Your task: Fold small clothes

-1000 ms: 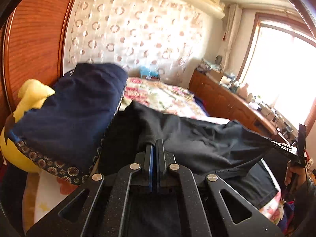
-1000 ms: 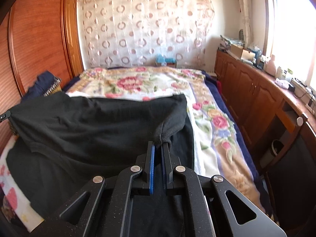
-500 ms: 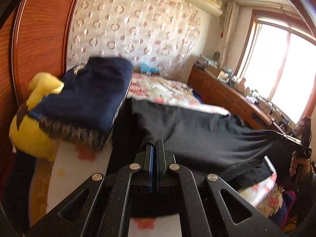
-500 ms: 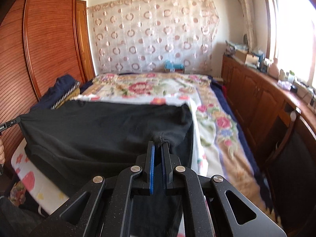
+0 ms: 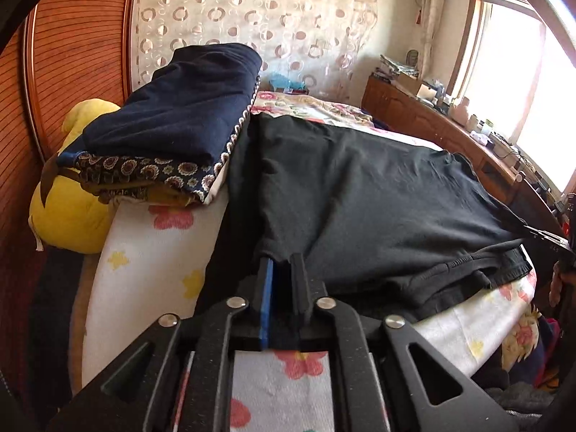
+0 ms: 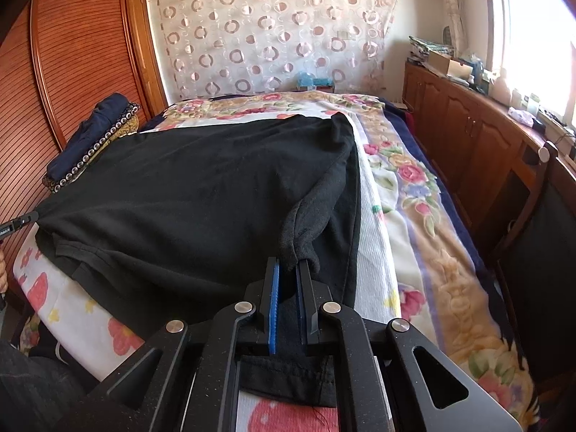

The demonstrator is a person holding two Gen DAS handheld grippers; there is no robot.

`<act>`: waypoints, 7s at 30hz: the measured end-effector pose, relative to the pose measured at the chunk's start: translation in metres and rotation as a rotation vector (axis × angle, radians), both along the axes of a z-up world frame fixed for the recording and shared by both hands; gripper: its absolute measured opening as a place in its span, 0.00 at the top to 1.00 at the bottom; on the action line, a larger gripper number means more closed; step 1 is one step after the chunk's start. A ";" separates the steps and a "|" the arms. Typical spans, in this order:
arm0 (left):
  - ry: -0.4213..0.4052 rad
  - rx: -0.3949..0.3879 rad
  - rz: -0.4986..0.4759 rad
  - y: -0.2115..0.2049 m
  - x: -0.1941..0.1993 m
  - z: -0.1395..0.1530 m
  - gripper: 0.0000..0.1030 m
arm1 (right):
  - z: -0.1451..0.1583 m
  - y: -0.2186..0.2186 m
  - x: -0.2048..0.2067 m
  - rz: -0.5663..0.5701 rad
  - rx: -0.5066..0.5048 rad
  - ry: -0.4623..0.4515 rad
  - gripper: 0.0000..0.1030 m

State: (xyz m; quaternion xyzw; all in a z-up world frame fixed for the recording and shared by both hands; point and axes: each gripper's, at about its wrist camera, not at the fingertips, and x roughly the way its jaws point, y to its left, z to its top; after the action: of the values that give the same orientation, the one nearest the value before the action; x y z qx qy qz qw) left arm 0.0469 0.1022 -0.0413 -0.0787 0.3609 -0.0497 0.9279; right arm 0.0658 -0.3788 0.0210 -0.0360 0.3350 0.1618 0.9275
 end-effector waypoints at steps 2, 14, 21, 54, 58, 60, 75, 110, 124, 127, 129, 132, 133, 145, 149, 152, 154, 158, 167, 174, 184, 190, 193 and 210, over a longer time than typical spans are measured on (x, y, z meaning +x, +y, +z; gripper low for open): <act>-0.005 -0.002 0.003 0.002 -0.002 0.001 0.75 | 0.001 -0.002 -0.004 0.001 0.003 0.001 0.89; 0.048 0.096 0.006 0.001 0.011 -0.006 0.65 | -0.004 0.003 -0.018 -0.001 -0.001 -0.034 0.67; 0.098 0.094 0.002 0.002 0.015 -0.019 0.65 | -0.014 0.021 -0.016 0.058 0.000 -0.021 0.67; 0.113 0.125 0.010 0.007 0.032 -0.030 0.51 | -0.021 0.020 -0.022 0.006 -0.075 -0.022 0.60; 0.110 0.124 0.013 0.008 0.032 -0.030 0.50 | -0.024 0.007 -0.029 -0.038 -0.095 0.001 0.60; 0.102 0.127 0.012 0.008 0.031 -0.030 0.49 | -0.028 0.005 -0.032 -0.046 -0.113 0.014 0.60; 0.103 0.121 0.007 0.007 0.031 -0.031 0.48 | -0.024 -0.014 -0.038 -0.014 -0.091 0.048 0.95; -0.095 -0.029 -0.190 -0.062 0.033 0.038 0.89 | -0.026 0.019 -0.028 0.016 -0.037 -0.035 0.61; -0.248 -0.040 -0.473 -0.194 0.076 0.129 0.89 | -0.019 0.006 -0.042 -0.017 -0.004 -0.070 0.61; -0.246 -0.046 -0.535 -0.219 0.082 0.140 0.89 | -0.018 0.002 -0.045 -0.026 0.006 -0.080 0.61; -0.252 -0.052 -0.563 -0.233 0.082 0.144 0.89 | -0.016 0.002 -0.048 -0.032 0.013 -0.089 0.61; -0.239 -0.063 -0.624 -0.254 0.074 0.145 0.89 | -0.014 0.002 -0.052 -0.034 0.017 -0.098 0.61; -0.234 -0.057 -0.630 -0.260 0.069 0.144 0.89 | -0.014 0.002 -0.053 -0.033 0.020 -0.098 0.61; -0.168 -0.001 -0.606 -0.254 0.054 0.118 0.58 | -0.015 0.008 -0.052 -0.021 0.030 -0.097 0.61; -0.168 0.017 -0.541 -0.231 0.052 0.107 0.56 | -0.012 0.018 -0.049 0.000 0.020 -0.103 0.61; -0.159 0.027 -0.485 -0.210 0.051 0.096 0.56 | -0.011 0.029 -0.044 0.026 0.013 -0.105 0.61; -0.158 0.040 -0.450 -0.196 0.049 0.089 0.55 | -0.013 0.037 -0.042 0.049 0.010 -0.100 0.61; -0.146 0.059 -0.392 -0.175 0.047 0.075 0.55 | -0.018 0.056 -0.036 0.116 -0.019 -0.081 0.58; -0.110 0.062 -0.310 -0.138 0.050 0.049 0.53 | -0.011 0.085 -0.024 0.196 -0.070 -0.074 0.57; -0.088 0.069 -0.268 -0.117 0.044 0.039 0.51 | -0.009 0.125 -0.016 0.293 -0.093 -0.092 0.57; -0.091 0.084 -0.211 -0.087 0.034 0.040 0.49 | -0.018 0.175 0.010 0.459 -0.079 -0.028 0.57; -0.093 0.062 -0.190 -0.074 0.033 0.037 0.49 | -0.020 0.204 0.027 0.525 -0.137 0.012 0.57; -0.091 0.053 -0.183 -0.068 0.033 0.035 0.49 | -0.026 0.221 0.032 0.565 -0.166 0.051 0.57; -0.070 0.028 -0.203 -0.071 0.034 0.024 0.48 | -0.042 0.251 0.043 0.624 -0.207 0.114 0.80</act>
State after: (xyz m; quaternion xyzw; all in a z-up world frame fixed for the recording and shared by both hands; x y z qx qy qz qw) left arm 0.0808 0.0309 -0.0170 -0.0268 0.3351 -0.1412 0.9312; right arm 0.1090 -0.1275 -0.0208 -0.2217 0.3737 0.4049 0.8045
